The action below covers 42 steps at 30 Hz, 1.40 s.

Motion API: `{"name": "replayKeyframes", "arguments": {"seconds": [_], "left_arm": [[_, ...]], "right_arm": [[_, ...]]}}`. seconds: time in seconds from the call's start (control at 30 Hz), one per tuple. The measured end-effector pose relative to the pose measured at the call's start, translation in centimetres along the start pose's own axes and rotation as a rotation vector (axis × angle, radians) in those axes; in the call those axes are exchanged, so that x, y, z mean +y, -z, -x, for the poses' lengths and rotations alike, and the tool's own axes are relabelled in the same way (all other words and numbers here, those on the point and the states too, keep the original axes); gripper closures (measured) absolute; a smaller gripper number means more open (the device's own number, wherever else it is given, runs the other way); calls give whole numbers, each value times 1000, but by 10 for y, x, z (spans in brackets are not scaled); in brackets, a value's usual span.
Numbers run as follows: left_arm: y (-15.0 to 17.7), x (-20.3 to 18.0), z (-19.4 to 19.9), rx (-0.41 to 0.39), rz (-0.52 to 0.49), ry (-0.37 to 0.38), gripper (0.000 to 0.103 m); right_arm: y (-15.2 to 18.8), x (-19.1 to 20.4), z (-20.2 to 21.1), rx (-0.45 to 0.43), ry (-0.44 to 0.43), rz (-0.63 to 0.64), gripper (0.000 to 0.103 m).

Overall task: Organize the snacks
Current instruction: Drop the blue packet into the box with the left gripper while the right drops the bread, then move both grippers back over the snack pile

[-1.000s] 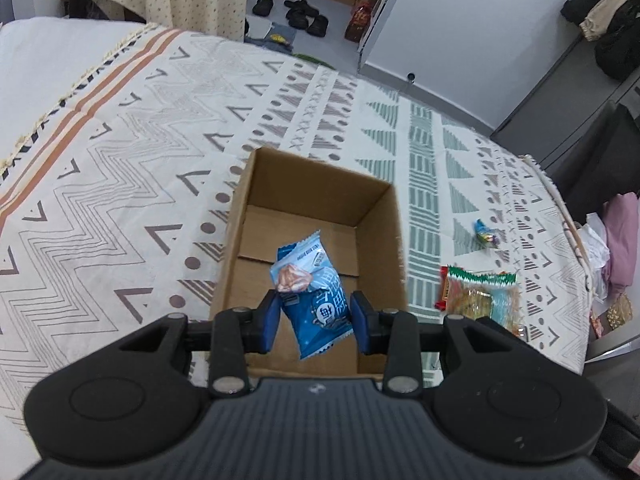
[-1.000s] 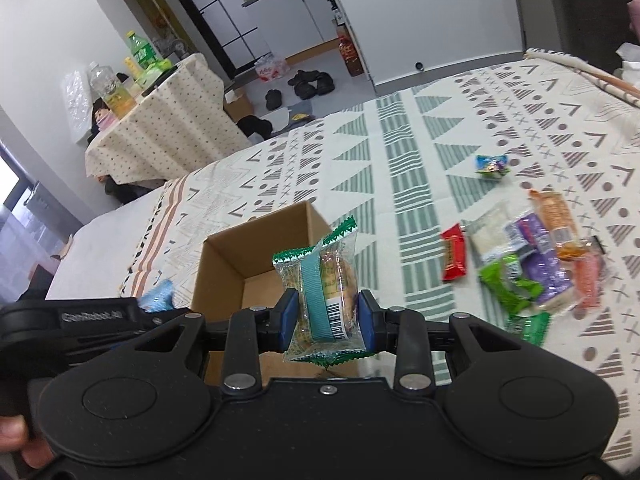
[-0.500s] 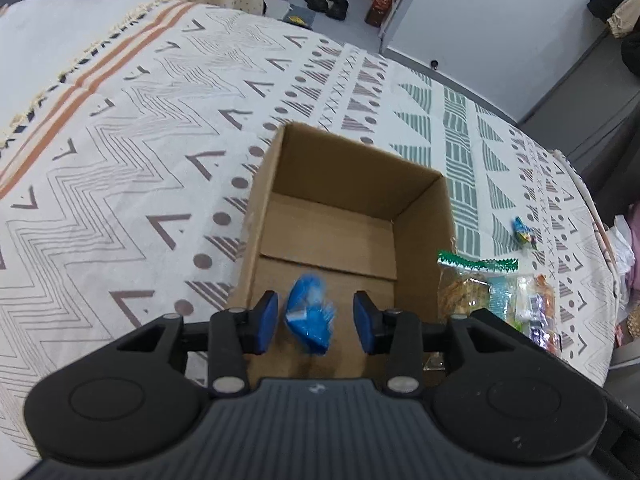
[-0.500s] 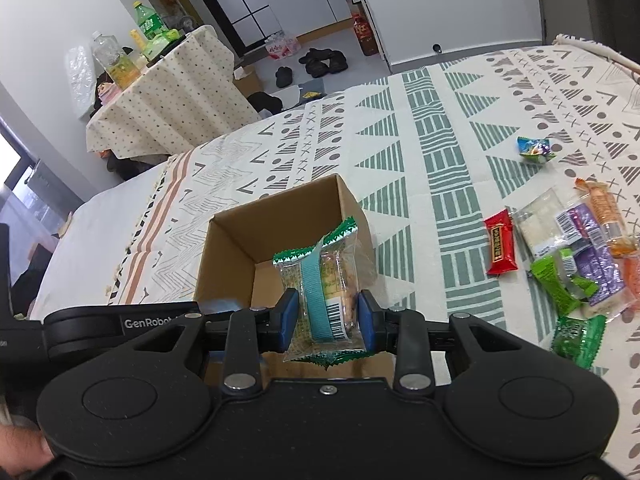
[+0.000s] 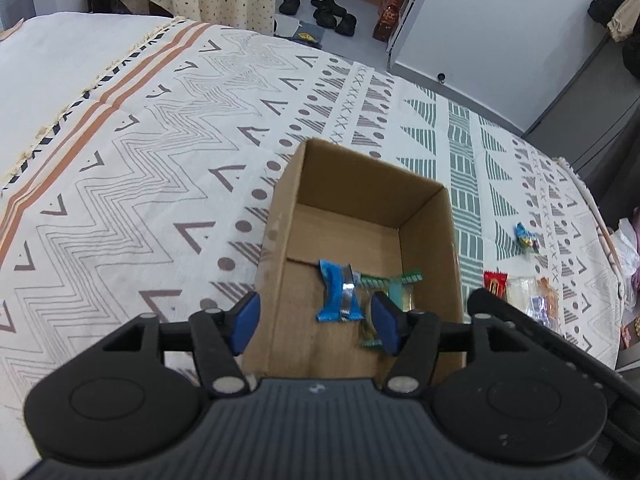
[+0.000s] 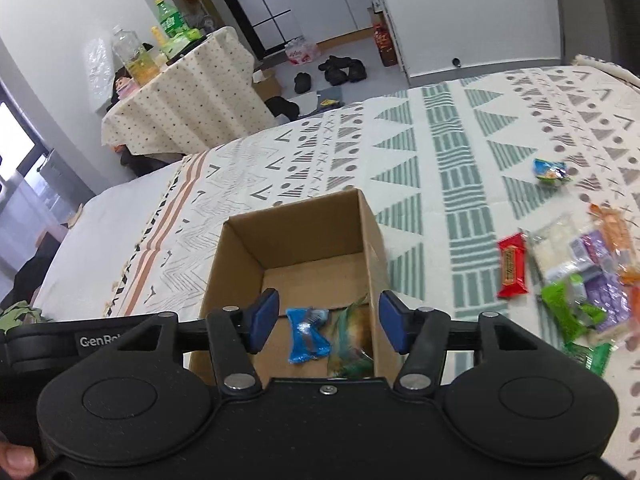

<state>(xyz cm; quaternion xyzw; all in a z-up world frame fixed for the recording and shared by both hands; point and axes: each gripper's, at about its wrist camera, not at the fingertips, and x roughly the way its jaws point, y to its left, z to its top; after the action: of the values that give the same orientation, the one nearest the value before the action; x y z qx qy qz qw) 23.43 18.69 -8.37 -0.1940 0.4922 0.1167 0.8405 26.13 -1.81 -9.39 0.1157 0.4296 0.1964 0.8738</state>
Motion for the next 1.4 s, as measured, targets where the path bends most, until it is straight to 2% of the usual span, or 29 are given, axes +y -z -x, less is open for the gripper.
{"name": "replayKeyframes", "arguments": {"seconds": [0.17,0.3,0.47,0.53,0.67,0.7,0.8,1.03,1.3,1.4], "left_arm": [[12,-7,6,14,-3,3,34],[23,-15,11,11,-2,-11,31],[37,-31,21,-11,-24,-29,18],[41,-35,25,-23,-20,-39,8],[49,-42,35,-59,-7,-12,3],[51,-45,38,-66,-10,-9,0],[58,-54,47,-96,-17,12,0],[74,-73,52,-94,-33,111,0],[89,-96,52,-82,-42,149,0],[94,-105,52,-87,-56,143,0]], "right_arm": [[12,-21,22,-30,29,-6,28],[21,-40,39,-45,56,-3,20],[26,-62,63,-72,90,-7,13],[28,-69,72,-86,91,-10,8],[31,-80,85,-105,96,-3,1],[32,-82,89,-118,103,-4,0],[36,-88,99,-138,102,-13,0],[42,-108,119,-177,116,-14,0],[49,-129,140,-211,127,-11,0],[51,-139,144,-230,177,-16,0]]}}
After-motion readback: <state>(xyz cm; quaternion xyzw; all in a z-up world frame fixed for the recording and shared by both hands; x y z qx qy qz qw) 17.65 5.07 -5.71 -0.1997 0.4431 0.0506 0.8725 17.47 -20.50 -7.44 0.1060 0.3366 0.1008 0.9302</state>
